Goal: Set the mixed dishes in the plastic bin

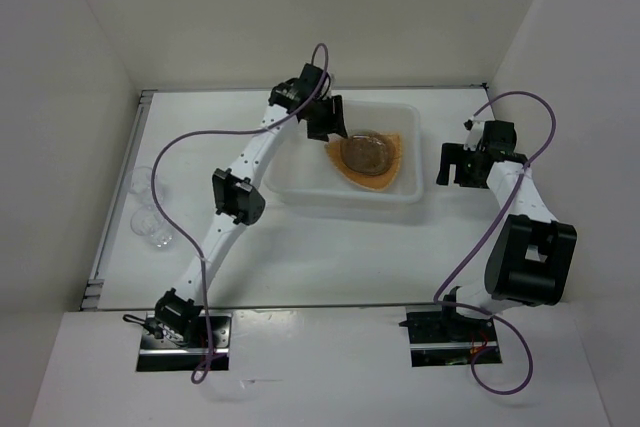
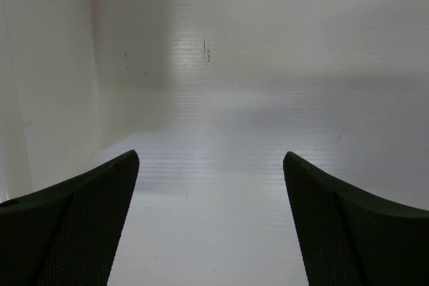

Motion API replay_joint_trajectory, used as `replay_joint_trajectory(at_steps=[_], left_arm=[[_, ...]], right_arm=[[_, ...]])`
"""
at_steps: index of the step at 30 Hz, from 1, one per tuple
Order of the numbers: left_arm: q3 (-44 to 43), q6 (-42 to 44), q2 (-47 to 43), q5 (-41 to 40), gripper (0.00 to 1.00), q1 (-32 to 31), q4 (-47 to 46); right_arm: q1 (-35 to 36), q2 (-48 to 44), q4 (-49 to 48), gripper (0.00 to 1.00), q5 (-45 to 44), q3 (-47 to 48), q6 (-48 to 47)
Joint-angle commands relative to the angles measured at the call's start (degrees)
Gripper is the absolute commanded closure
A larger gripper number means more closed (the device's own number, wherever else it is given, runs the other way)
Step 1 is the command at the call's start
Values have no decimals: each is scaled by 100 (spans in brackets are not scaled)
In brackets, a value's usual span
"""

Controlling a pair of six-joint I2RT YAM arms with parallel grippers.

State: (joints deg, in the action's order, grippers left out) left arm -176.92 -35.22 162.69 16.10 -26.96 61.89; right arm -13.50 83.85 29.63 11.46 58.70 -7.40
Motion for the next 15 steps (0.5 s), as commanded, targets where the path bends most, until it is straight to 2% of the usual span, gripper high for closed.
replay_joint_trajectory(at_steps=[1,3,4,9,10,12,13,14,15], left_arm=[[-238,254,-1686,-2389,30,41,847],[-238,8,-2170,-3049,25,409,1254],[-124,59,-2346,-3051,25,594,1256],[1262,51,-3444,-3498,25,1577,1256],[1918,-2,-3594,-3630,25,1702,1256],[2519,-151,-3955,-3807,24,2078,1177],[3375,-152,-4260,-3807,24,2229,1029],[4027,-152,-4498,-3729,24,2369,757],[4765,-73,-4796,-3658,24,2658,-37]], right_arm=[[-30,-1,-124,7,84,54,-60],[-30,-1,-185,7,137,54,-60],[-30,-1,-185,7,189,54,-60],[-30,175,-185,7,242,54,-113],[-30,175,-185,7,303,54,-113],[-30,236,-185,7,304,54,-113],[-30,237,-185,7,304,54,-113],[22,237,-185,7,304,54,-113],[23,237,-185,7,304,54,-113]])
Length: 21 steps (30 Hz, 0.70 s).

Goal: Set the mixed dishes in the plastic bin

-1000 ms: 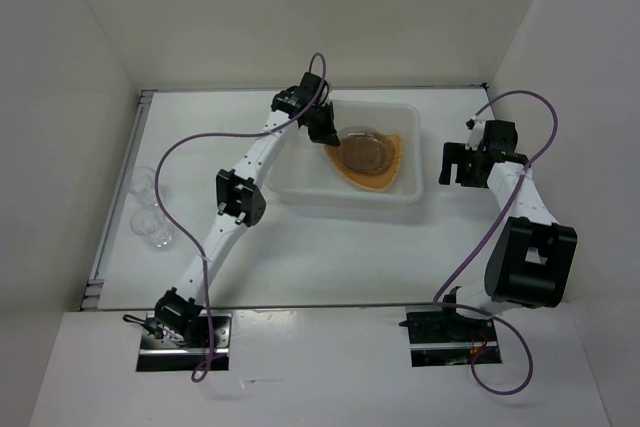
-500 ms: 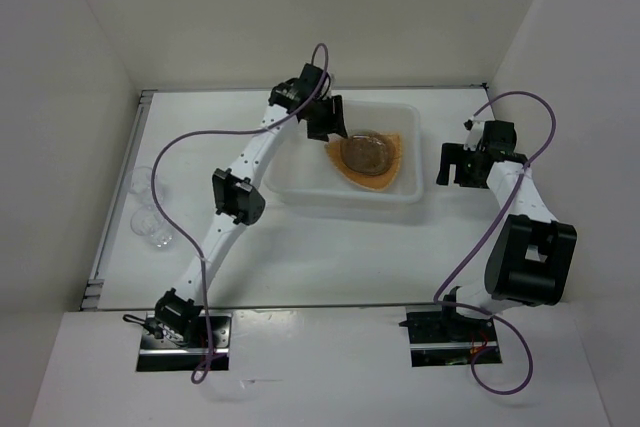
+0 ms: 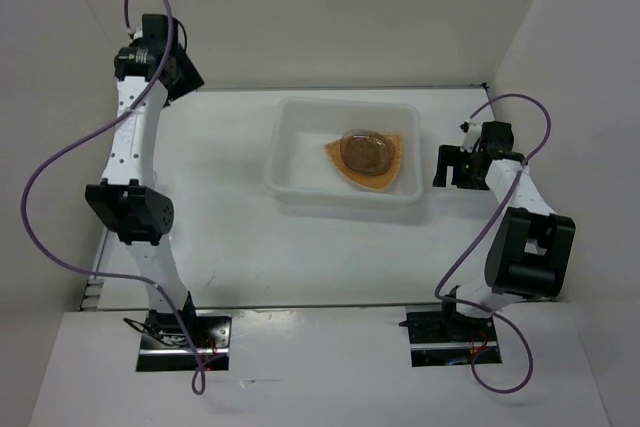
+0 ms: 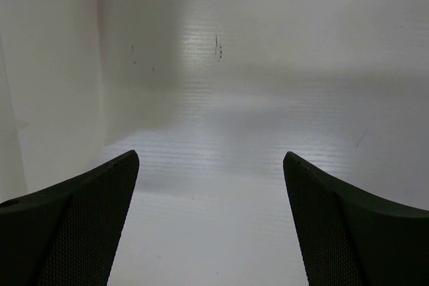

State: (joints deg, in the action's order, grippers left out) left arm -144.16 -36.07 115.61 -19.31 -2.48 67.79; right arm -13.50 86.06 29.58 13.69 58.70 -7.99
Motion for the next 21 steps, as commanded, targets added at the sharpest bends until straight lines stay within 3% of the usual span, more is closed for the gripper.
replay_joint_trajectory(at_steps=[1,2,3,6,14,21], left_arm=[[2244,13,-761,-4,24,378,-1088],[3635,13,-1108,372,24,563,-1936],[4223,13,-1416,567,24,921,-2293],[5159,153,-1867,885,24,1276,-2657],[5837,619,-1340,595,21,1619,-2999],[5593,725,-945,446,21,1671,-2930]], right_arm=[[23,16,-129,7,81,54,-54],[23,68,-128,7,81,54,-54],[23,69,-128,7,81,54,-54],[23,69,-76,7,29,54,-54],[23,69,39,7,28,159,-106],[23,69,91,7,28,160,-106]])
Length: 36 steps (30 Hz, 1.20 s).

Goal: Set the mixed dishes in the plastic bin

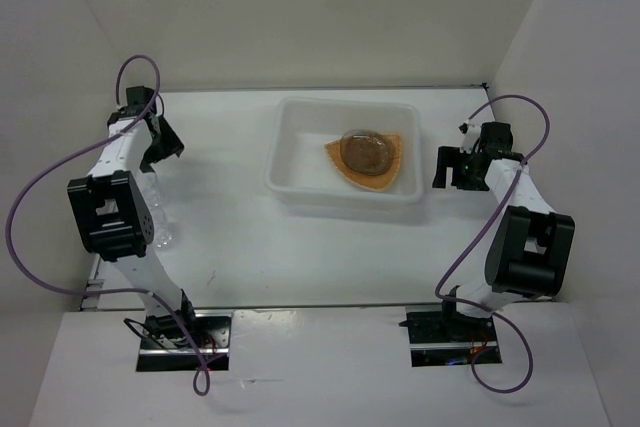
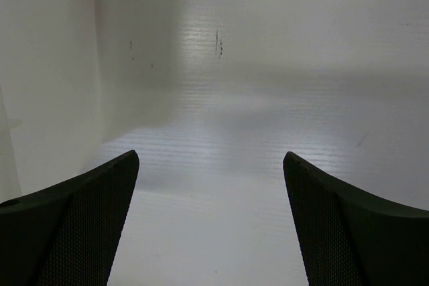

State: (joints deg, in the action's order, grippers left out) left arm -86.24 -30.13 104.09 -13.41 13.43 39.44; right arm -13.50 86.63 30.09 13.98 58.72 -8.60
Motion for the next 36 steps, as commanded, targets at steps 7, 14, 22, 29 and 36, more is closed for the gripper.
replay_joint_trajectory(at_steps=[7,14,22,29,36], left_arm=[[-201,130,50,-381,21,142,-86],[89,183,189,-189,21,449,-156],[414,420,621,49,44,503,-349],[467,201,51,671,100,503,-541],[13,-597,-1023,2436,100,380,-1105]], right_arm=[[23,-41,41,7,0,157,-45],[23,-41,41,7,0,157,-45],[23,12,41,7,0,157,-98],[23,-119,480,7,0,210,-581],[23,-507,1366,1,1253,157,-2082]])
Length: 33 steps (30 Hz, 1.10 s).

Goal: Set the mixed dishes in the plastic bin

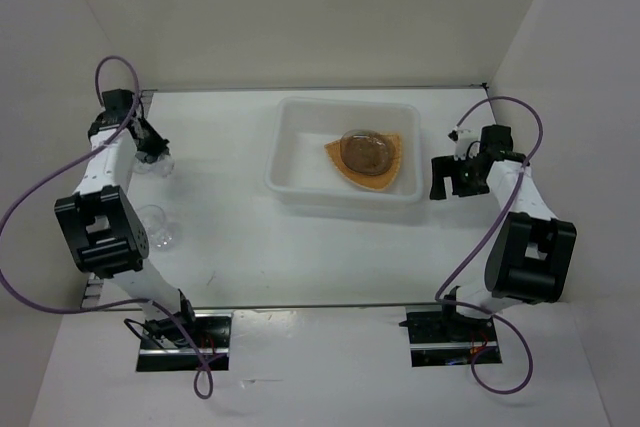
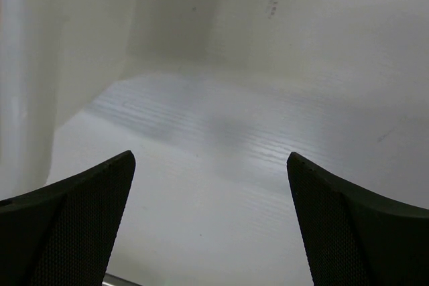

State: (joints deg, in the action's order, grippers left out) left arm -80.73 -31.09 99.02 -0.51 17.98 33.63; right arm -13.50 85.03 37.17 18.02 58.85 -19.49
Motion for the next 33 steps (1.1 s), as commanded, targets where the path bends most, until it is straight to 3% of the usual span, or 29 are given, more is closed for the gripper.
replay_joint_trajectory(at_steps=[1,4,7,9,11,12,14,25,28,33], left_arm=[[-610,-668,-516,1829,100,-145,-620],[-803,-1284,-665,2440,100,-619,-1488],[-1321,-1260,-552,2442,100,-1330,-1675],[-2259,-936,-89,2355,100,-1873,-1308],[-3190,-172,396,1874,100,-2279,-220],[-4143,83,912,1688,100,-2681,158],[-4809,507,1328,1345,100,-3044,898],[-5980,693,3183,-703,100,-4688,1840],[-6042,613,3579,-1204,100,-4803,1946],[-6700,280,4414,-1276,100,-4804,2130]], right_arm=[[23,-426,730,1,852,144,-1100],[-39,-488,845,1,852,75,-1329],[-39,-540,845,1,720,12,-1400],[-39,-541,731,1,572,-40,-1270],[-39,-541,564,1,230,-93,-1067],[-39,-593,503,1,141,-145,-909],[-39,-593,440,1,-254,-146,-829],[-39,-593,212,1,-660,-93,-618],[-39,-593,212,1,-660,-93,-618],[-39,-593,212,1,-660,-93,-618]])
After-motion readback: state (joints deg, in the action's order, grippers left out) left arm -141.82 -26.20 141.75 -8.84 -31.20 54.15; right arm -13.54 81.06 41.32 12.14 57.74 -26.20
